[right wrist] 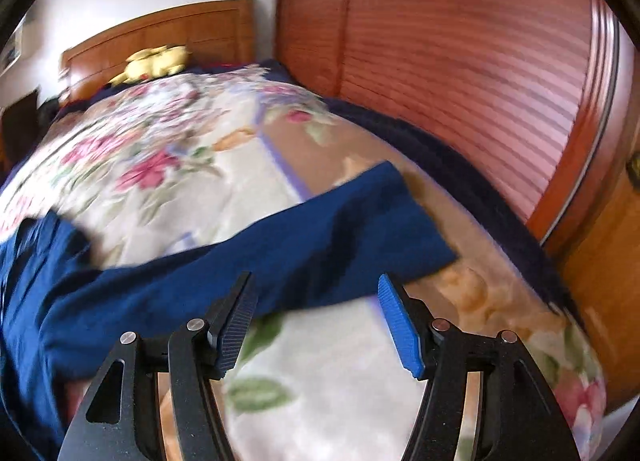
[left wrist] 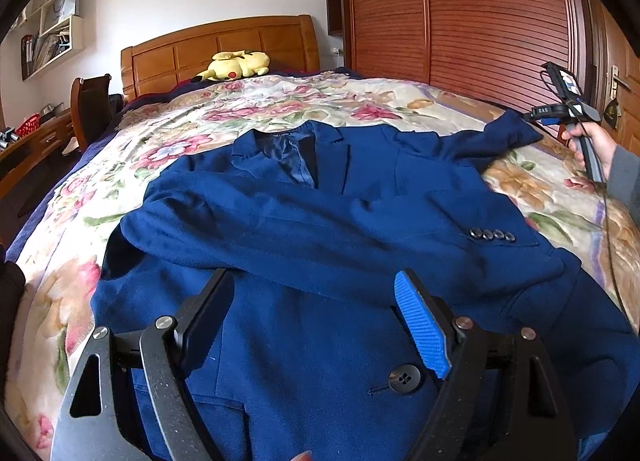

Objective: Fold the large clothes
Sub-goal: 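Move the right tool to the unfolded sleeve and close on its cuff, then lift the sleeve with the right tool and lay it across the jacket front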

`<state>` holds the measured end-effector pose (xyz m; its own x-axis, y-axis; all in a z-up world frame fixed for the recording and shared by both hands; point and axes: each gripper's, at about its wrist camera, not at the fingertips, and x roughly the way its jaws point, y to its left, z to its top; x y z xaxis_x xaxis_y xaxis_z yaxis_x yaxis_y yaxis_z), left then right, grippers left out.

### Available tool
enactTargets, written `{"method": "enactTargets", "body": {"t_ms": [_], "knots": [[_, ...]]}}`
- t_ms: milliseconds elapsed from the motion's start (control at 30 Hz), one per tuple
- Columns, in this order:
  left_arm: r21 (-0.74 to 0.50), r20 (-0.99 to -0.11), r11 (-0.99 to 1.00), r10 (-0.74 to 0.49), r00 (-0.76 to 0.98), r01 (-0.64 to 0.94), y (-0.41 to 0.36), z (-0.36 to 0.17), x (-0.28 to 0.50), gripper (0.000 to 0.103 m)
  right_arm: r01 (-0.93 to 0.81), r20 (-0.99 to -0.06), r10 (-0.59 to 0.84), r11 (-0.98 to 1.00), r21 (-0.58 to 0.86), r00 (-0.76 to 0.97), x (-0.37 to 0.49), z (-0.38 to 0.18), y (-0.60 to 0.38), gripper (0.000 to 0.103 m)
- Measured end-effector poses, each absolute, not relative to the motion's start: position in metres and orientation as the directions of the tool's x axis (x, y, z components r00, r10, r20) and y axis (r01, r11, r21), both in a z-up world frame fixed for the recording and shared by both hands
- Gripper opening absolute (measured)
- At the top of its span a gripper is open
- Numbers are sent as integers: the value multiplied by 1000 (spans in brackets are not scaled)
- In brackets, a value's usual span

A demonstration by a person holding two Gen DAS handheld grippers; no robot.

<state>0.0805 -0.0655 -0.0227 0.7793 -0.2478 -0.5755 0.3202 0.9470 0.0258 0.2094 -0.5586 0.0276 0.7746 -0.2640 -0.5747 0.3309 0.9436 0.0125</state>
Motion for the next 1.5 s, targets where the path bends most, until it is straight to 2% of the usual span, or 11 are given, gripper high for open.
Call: {"method": "enactTargets", "body": {"t_ms": [267, 400, 600, 667, 733, 833, 1100, 1500], "knots": [[27, -590, 945, -249, 768, 327, -67, -27, 83, 83, 470, -638, -304, 876, 103, 707, 242, 3, -610, 64], [28, -595, 943, -250, 764, 331, -68, -28, 83, 83, 501, -684, -327, 863, 65, 652, 262, -12, -615, 64], [22, -597, 944, -252, 761, 330, -67, -28, 83, 83, 511, -664, -318, 852, 113, 677, 270, -12, -621, 64], [23, -598, 944, -252, 761, 330, -67, -28, 84, 83, 512, -662, -336, 855, 85, 671, 271, -13, -619, 49], [22, -601, 944, -252, 759, 330, -67, -29, 84, 83, 488, -665, -327, 870, 64, 671, 277, -18, -613, 8], [19, -600, 944, -253, 759, 330, -67, -28, 84, 83, 445, -654, -339, 895, -3, 676, 275, -11, -600, 5], [2, -577, 944, -268, 772, 330, -62, -21, 80, 83, 312, -510, -324, 944, -111, 797, 232, 58, -532, 5], [-32, -532, 942, -300, 792, 335, -34, 4, 58, 83, 92, -322, -173, 964, -251, 931, 141, 146, -385, 5]]}}
